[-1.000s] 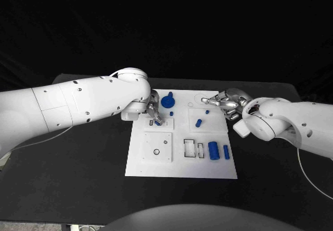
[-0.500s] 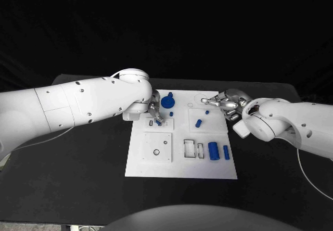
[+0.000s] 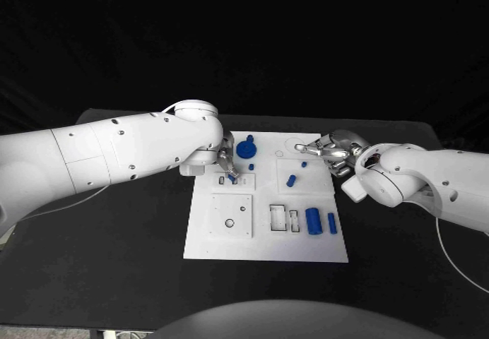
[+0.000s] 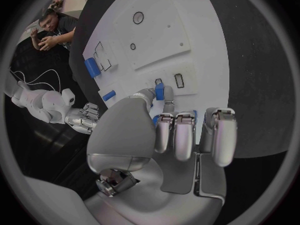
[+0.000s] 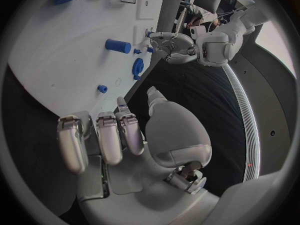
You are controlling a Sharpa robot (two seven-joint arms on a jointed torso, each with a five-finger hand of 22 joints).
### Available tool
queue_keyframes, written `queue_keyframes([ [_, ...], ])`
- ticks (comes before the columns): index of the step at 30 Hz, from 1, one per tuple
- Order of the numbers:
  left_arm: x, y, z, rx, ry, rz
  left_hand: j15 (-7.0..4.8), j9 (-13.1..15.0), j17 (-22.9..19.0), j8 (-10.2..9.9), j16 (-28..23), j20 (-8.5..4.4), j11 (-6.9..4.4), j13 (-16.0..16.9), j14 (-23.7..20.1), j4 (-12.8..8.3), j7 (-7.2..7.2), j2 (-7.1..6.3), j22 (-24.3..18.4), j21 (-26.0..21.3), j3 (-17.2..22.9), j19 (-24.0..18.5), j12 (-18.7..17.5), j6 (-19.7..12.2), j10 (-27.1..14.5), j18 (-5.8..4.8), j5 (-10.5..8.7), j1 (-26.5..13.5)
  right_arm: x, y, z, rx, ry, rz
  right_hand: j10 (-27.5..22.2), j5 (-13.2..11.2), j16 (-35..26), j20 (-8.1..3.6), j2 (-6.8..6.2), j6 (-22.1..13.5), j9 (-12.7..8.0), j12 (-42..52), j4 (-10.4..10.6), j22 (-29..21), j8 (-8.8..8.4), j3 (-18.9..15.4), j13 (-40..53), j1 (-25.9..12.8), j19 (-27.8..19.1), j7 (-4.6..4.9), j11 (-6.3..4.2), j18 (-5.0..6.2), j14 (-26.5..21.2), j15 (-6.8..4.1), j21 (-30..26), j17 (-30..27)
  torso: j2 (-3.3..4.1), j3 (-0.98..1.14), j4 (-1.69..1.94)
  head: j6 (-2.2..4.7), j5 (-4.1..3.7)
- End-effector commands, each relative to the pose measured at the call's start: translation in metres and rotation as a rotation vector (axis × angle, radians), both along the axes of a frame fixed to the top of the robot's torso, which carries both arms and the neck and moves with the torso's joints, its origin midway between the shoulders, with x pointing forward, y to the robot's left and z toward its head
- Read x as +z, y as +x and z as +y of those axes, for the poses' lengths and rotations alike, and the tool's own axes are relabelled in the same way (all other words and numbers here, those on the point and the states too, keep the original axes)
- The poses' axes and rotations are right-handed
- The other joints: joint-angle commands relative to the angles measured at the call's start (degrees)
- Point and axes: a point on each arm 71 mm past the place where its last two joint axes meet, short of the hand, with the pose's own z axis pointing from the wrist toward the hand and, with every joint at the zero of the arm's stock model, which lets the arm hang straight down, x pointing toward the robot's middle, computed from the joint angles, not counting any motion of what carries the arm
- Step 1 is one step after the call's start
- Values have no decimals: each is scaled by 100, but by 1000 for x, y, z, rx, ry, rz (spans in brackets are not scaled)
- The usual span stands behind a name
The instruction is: Assemble the parts on the task board
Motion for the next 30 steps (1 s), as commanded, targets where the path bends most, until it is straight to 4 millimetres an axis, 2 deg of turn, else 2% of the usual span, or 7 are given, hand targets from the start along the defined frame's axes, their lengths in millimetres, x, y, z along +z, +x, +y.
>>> queue_keyframes([
  [1, 0, 0, 7, 82, 98, -7, -49, 19, 1510, 36, 15, -49, -56, 1507, 595, 2, -216, 28, 1509, 14, 32, 593, 37, 232, 566, -42, -46, -55, 0, 0, 1, 11, -4, -5, 610, 39, 23, 22, 39, -1, 8, -28, -10, 1507, 19, -32, 1498, 3, 600, 38, 50, -38, 619, 37, 26, 1507, -1, -3, -3, -9, -5],
  [10, -1, 0, 5, 74, 97, -1, -52, 38, 1510, 32, 15, -57, -56, 1507, 595, 5, -216, 36, 1509, 14, 26, 593, 37, 234, 566, -42, -114, -113, -1, 0, 1, 10, -5, -4, 610, 39, 23, 22, 39, -1, 8, -28, -10, 1507, 19, -32, 1498, 3, 600, 38, 50, -38, 619, 37, 26, 1507, 5, 1, 6, 4, -18],
  [14, -1, 0, 4, 73, 98, 2, -52, 44, 1510, 31, 15, -59, -56, 1507, 595, 5, -217, 39, 1509, 14, 24, 593, 37, 235, 566, -42, -137, -130, -1, 0, 1, 11, -5, -4, 610, 39, 23, 22, 39, -1, 8, -28, -10, 1507, 19, -32, 1498, 3, 600, 38, 50, -38, 619, 37, 26, 1507, -1, -1, 2, -20, -16],
  [25, -2, -1, 4, 73, 92, 21, -53, 48, 1510, 30, 15, -60, -57, 1507, 595, 1, -219, 43, 1509, 14, 26, 593, 37, 235, 566, -42, -154, -136, -1, 0, 1, 11, -5, -3, 610, 39, 23, 22, 39, -1, 8, -28, -10, 1507, 19, -32, 1498, 3, 600, 38, 50, -38, 619, 37, 26, 1507, 2, -5, 5, -27, -24],
  [30, -2, -1, 4, 75, 93, 27, -53, 51, 1510, 29, 15, -61, -60, 1507, 595, -7, -223, 47, 1509, 14, 32, 593, 37, 234, 566, -42, -162, -129, -1, 0, 1, 11, -5, -3, 610, 39, 23, 22, 39, -1, 8, -28, -10, 1507, 19, -32, 1498, 3, 600, 38, 50, -38, 619, 37, 26, 1507, -2, 0, 2, -37, -18],
])
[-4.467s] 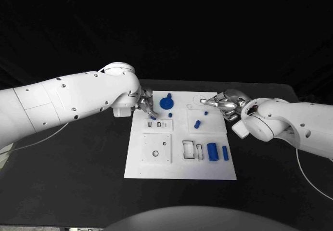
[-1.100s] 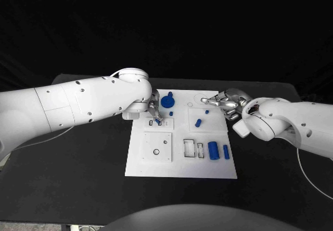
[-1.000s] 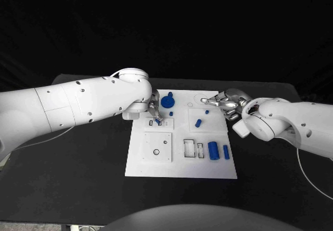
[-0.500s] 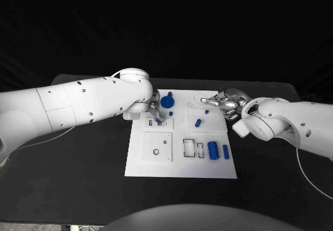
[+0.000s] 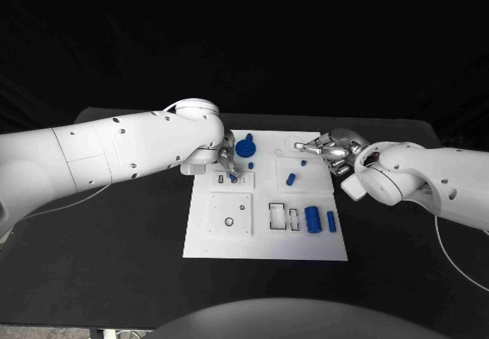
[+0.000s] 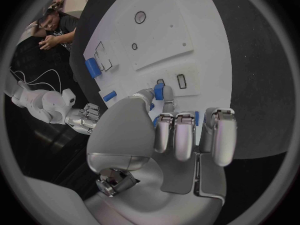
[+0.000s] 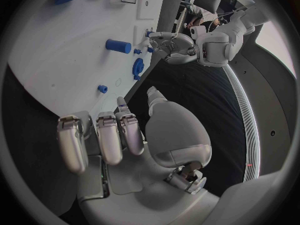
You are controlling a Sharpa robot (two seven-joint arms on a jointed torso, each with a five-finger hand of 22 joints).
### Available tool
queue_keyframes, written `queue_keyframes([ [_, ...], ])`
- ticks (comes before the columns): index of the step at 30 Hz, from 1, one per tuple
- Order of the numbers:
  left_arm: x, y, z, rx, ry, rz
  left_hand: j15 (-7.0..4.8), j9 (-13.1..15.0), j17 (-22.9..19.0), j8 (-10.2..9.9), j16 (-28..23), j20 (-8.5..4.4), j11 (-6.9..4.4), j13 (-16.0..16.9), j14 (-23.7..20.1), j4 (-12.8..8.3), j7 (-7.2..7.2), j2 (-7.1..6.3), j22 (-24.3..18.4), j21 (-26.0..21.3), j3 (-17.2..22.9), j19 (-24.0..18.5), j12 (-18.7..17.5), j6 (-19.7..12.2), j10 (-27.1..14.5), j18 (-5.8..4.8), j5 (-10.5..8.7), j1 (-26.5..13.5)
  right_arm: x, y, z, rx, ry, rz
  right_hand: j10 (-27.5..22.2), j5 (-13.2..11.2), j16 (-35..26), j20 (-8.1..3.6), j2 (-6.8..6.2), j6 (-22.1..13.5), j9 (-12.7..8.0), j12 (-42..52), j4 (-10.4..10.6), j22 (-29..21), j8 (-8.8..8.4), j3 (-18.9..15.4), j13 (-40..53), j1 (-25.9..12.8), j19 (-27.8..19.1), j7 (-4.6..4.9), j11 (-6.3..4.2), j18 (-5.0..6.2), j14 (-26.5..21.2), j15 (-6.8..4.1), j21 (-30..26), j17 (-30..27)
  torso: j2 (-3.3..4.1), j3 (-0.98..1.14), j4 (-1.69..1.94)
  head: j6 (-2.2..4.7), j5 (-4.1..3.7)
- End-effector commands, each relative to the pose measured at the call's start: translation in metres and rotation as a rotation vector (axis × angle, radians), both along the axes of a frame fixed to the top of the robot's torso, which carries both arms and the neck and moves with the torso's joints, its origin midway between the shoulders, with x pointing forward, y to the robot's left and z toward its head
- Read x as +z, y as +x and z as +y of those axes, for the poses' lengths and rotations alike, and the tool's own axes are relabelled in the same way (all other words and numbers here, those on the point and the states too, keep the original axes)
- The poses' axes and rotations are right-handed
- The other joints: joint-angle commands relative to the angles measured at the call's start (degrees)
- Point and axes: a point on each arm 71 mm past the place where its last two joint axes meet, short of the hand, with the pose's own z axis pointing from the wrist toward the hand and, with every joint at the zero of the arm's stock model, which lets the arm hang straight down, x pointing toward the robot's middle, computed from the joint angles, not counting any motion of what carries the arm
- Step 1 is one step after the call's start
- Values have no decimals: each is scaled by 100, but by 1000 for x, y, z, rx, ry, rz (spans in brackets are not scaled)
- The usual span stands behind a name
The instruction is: Assemble the parts on the task board
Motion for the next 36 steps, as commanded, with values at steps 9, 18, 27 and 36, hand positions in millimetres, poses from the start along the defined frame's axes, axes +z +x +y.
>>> queue_keyframes([
  [9, -2, -2, 8, 75, 102, 18, -57, 19, 1505, 12, 15, -44, -46, 1507, 596, -24, -201, 38, 1510, 14, 62, 613, 37, 197, 587, -42, -46, 15, 0, 0, 1, 13, -4, -5, 610, 39, 23, 22, 39, -1, 10, -28, -10, 1509, 19, -33, 1498, 3, 600, 39, 50, -38, 618, 37, 26, 1509, -2, 5, -6, 19, 101],
  [18, -2, -1, 8, 74, 99, 16, -58, 21, 1505, 11, 15, -44, -47, 1507, 596, -25, -202, 42, 1510, 14, 68, 613, 37, 196, 587, -42, -46, 21, -1, 0, 1, 12, -4, -5, 610, 41, 23, 30, 51, -2, 11, -28, -9, 1509, 21, -40, 1498, 11, 600, 45, 57, -38, 618, 44, 26, 1509, -4, 1, -1, 1, 14],
  [27, -2, -2, 7, 71, 96, 22, -59, 23, 1505, 10, 15, -44, -48, 1507, 596, -25, -201, 44, 1510, 14, 72, 613, 37, 195, 587, -42, -47, 24, -1, -1, -1, 9, -5, -3, 610, 41, 23, 30, 51, -2, 11, -28, -9, 1509, 21, -40, 1498, 11, 600, 45, 57, -38, 618, 44, 26, 1509, 0, -4, -3, -9, 24],
  [36, -3, -2, 7, 69, 100, 27, -60, 24, 1505, 9, 15, -44, -48, 1507, 596, -24, -201, 48, 1510, 14, 77, 613, 37, 193, 587, -42, -48, 27, -1, -1, 0, 9, -5, -2, 610, 41, 23, 31, 54, -2, 11, -28, -7, 1509, 22, -42, 1498, 11, 600, 47, 58, -38, 618, 46, 26, 1509, 2, -1, 1, -13, 19],
])
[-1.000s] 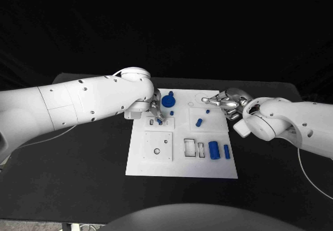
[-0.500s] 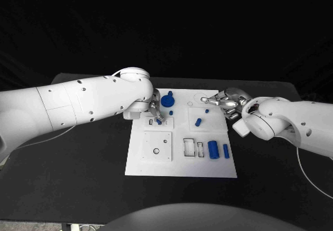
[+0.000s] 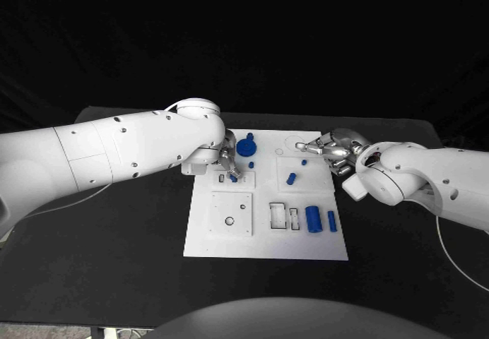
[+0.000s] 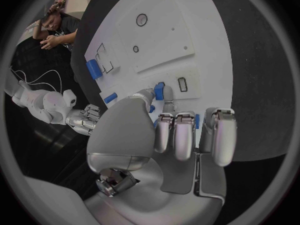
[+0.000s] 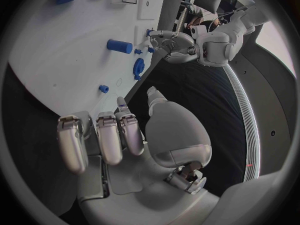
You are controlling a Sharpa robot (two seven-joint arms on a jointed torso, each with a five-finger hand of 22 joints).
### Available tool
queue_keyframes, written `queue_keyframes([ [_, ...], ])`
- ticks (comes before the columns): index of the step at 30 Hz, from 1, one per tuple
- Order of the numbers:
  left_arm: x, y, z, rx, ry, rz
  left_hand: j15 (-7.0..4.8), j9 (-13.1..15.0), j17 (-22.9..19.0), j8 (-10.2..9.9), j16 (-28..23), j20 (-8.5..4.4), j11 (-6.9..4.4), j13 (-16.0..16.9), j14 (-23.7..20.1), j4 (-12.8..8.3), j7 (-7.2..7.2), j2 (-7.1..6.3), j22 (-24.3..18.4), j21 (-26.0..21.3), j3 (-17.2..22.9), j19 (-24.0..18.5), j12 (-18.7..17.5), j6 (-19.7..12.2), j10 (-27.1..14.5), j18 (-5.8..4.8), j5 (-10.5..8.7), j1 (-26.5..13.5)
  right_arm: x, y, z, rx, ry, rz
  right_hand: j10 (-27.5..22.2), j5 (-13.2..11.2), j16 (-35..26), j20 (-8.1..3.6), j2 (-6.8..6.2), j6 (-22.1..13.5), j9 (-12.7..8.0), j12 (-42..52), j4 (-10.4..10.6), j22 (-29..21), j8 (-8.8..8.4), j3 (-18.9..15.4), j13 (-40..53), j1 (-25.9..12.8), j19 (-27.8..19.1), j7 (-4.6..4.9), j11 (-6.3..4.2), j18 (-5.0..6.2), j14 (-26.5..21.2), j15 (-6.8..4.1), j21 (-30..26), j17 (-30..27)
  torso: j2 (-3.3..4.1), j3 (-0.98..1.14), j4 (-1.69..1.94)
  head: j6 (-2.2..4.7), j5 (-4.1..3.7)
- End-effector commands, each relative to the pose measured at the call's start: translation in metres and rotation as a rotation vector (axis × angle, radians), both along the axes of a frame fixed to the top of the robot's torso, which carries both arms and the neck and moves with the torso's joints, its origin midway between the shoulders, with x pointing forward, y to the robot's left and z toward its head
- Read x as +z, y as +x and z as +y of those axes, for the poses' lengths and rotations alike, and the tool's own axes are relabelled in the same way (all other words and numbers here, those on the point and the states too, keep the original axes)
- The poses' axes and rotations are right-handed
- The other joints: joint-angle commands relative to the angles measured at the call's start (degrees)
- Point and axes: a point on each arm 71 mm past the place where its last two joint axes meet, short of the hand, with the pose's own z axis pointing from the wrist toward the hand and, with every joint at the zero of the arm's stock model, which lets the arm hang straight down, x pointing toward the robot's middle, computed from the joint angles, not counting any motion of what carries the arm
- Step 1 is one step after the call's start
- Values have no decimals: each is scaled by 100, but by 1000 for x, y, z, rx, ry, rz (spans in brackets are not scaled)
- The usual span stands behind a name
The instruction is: Assemble the parts on the task board
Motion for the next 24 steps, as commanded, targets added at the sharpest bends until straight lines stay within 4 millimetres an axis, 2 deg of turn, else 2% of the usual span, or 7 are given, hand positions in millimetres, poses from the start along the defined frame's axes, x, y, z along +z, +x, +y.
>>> queue_keyframes([
  [1, -1, 0, 7, 75, 99, 10, -40, 12, 1508, 15, 15, -44, -48, 1507, 617, -3, -200, 33, 1509, 14, 27, 613, 37, 192, 588, -42, -14, 11, 0, 0, 1, 12, -4, -4, 590, 20, 23, 31, 53, -2, 9, -28, -7, 1507, 22, -42, 1498, 11, 600, 47, 38, -38, 597, 25, 26, 1510, 1, -1, 0, -4, -6],
  [10, -4, 1, 6, 80, 99, 7, -37, 41, 1508, 1, 15, -49, -34, 1507, 617, 21, -181, 56, 1509, 14, 20, 613, 37, 178, 588, -42, -157, -65, -2, -1, 0, 10, -4, -1, 590, 20, 23, 31, 53, -2, 9, -28, -7, 1507, 22, -42, 1498, 11, 600, 47, 38, -38, 597, 25, 26, 1510, -2, -5, -5, -14, -43],
  [12, -4, 1, 6, 80, 99, 4, -31, 57, 1508, -8, 15, -50, -24, 1507, 617, 24, -172, 49, 1509, 14, -31, 613, 37, 176, 588, -42, -293, -170, -2, -2, -1, 8, -5, 1, 590, 20, 23, 31, 53, -2, 9, -28, -7, 1507, 22, -42, 1498, 11, 600, 47, 38, -38, 597, 25, 26, 1510, -1, -6, 9, -10, -49],
  [14, -4, 1, 6, 79, 102, 3, -22, 73, 1508, -21, 15, -54, -16, 1507, 617, 23, -165, 55, 1509, 14, -113, 613, 37, 180, 588, -42, -611, -322, -2, -2, -1, 7, -6, 2, 590, 20, 23, 31, 53, -2, 9, -28, -7, 1507, 22, -42, 1498, 11, 600, 47, 38, -38, 597, 25, 26, 1510, -4, 0, 8, -12, -39],
  [15, -4, 1, 6, 79, 103, 3, -20, 77, 1508, -26, 15, -55, -14, 1507, 617, 24, -163, 50, 1509, 14, -141, 613, 37, 180, 588, -42, -685, -360, -2, -2, -1, 6, -6, 3, 590, 20, 23, 31, 53, -2, 9, -28, -7, 1507, 22, -42, 1498, 11, 600, 47, 38, -38, 597, 25, 26, 1510, -3, 3, 4, -7, -35],
  [21, -4, 3, 9, 86, 109, 1, -9, 106, 1508, -67, 15, -62, -2, 1507, 617, 22, -152, -21, 1509, 14, -410, 613, 37, 192, 588, -42, -1060, -607, -3, -2, -1, 8, -5, 3, 590, 20, 23, 31, 53, -2, 9, -28, -7, 1507, 22, -42, 1498, 11, 600, 47, 38, -38, 597, 25, 26, 1510, -1, 5, 0, 3, -19],
  [24, -4, 3, 10, 87, 111, 1, -4, 119, 1508, -83, 15, -61, 3, 1507, 617, 24, -144, -69, 1509, 14, -572, 613, 37, 205, 588, -42, -1149, -719, -3, -2, -1, 8, -5, 3, 590, 20, 23, 31, 53, -2, 9, -28, -7, 1507, 22, -42, 1498, 11, 600, 47, 38, -38, 597, 25, 26, 1510, -2, 3, 1, -3, -20],
])
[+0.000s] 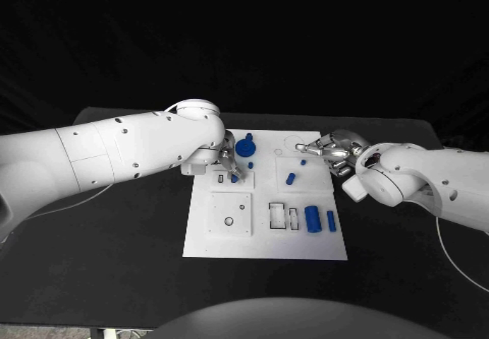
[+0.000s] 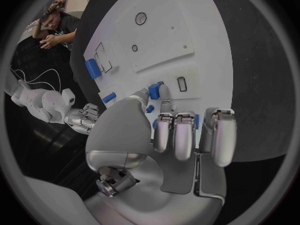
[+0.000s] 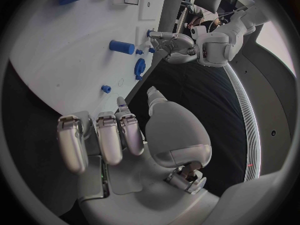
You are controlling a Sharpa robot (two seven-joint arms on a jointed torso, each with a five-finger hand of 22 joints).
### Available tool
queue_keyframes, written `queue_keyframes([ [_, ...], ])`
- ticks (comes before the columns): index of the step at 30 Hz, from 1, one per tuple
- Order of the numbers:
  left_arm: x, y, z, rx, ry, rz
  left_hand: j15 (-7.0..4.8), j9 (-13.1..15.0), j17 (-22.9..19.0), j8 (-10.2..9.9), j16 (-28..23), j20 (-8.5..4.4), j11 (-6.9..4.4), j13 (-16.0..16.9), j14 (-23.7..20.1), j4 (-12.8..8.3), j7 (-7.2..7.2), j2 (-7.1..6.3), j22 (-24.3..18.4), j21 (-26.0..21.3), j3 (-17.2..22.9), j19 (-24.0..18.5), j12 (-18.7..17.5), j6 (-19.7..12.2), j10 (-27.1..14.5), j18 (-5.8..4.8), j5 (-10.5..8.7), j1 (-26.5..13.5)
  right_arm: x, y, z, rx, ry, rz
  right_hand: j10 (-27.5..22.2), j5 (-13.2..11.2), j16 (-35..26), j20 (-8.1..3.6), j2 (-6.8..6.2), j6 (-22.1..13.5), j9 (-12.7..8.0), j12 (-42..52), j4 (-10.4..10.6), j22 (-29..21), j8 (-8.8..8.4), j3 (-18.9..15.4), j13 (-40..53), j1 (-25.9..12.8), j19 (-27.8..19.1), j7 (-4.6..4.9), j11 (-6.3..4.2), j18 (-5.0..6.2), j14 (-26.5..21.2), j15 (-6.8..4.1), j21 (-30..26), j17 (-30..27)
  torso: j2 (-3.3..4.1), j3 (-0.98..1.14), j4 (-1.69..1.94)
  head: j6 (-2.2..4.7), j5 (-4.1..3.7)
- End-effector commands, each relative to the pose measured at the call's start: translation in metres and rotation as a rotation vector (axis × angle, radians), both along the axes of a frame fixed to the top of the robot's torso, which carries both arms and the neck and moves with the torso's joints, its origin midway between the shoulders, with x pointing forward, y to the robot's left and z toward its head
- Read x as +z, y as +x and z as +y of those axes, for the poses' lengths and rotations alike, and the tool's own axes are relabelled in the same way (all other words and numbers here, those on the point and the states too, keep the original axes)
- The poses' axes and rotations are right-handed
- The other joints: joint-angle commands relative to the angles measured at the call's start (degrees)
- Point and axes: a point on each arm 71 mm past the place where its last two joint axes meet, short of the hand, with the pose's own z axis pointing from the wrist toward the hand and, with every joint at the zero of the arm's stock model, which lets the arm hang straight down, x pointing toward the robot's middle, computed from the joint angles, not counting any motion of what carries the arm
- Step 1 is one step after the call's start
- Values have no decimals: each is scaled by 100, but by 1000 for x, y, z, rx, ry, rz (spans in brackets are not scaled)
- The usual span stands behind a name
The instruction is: Assemble the parts on the task board
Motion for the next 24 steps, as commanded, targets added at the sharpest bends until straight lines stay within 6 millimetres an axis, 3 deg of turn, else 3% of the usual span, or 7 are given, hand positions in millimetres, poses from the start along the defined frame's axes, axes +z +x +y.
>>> queue_keyframes([
  [1, -2, 0, 10, 77, 108, 0, -2, 15, 1509, -30, 15, -39, 24, 1507, 617, 1, 41, -7, 1509, 14, -138, 592, 36, 26, 607, -43, -79, -128, 0, -1, 1, 11, -4, -2, 590, 20, 23, 32, 54, -2, 6, -28, -7, 1506, 22, -42, 1498, 11, 600, 46, 38, -38, 597, 25, 26, 1506, 1, 1, -1, -4, 5],
  [5, -2, 1, 10, 77, 108, 2, 4, 27, 1509, -50, 15, -36, 30, 1507, 617, 5, 49, 2, 1509, 14, -307, 592, 36, 40, 607, -43, -283, -242, 0, -1, 1, 10, -4, -2, 590, 20, 23, 35, 58, -1, 6, -28, -5, 1506, 23, -47, 1498, 12, 600, 48, 41, -38, 597, 28, 26, 1506, 5, -1, -3, 6, 6],
  [19, -2, 2, 13, 89, 115, -1, 0, 46, 1509, -64, 15, -37, 16, 1507, 617, -12, 31, 90, 1509, 14, -300, 592, 36, 36, 607, -43, -310, -79, 0, -1, 0, 10, -4, -1, 590, 20, 23, 35, 58, -1, 6, -28, -5, 1506, 23, -47, 1498, 12, 600, 48, 41, -38, 597, 28, 26, 1506, 1, -1, 0, 0, 3],
  [24, -2, 2, 15, 94, 121, -4, -20, 75, 1509, -76, 15, -46, -8, 1507, 617, -37, 3, 209, 1509, 14, -198, 592, 36, 33, 607, -43, -307, 269, 0, -1, 0, 9, -4, -1, 590, 20, 23, 35, 58, -1, 6, -28, -5, 1506, 23, -47, 1498, 12, 600, 48, 41, -38, 597, 28, 26, 1506, 1, -1, 1, -8, 9],
])
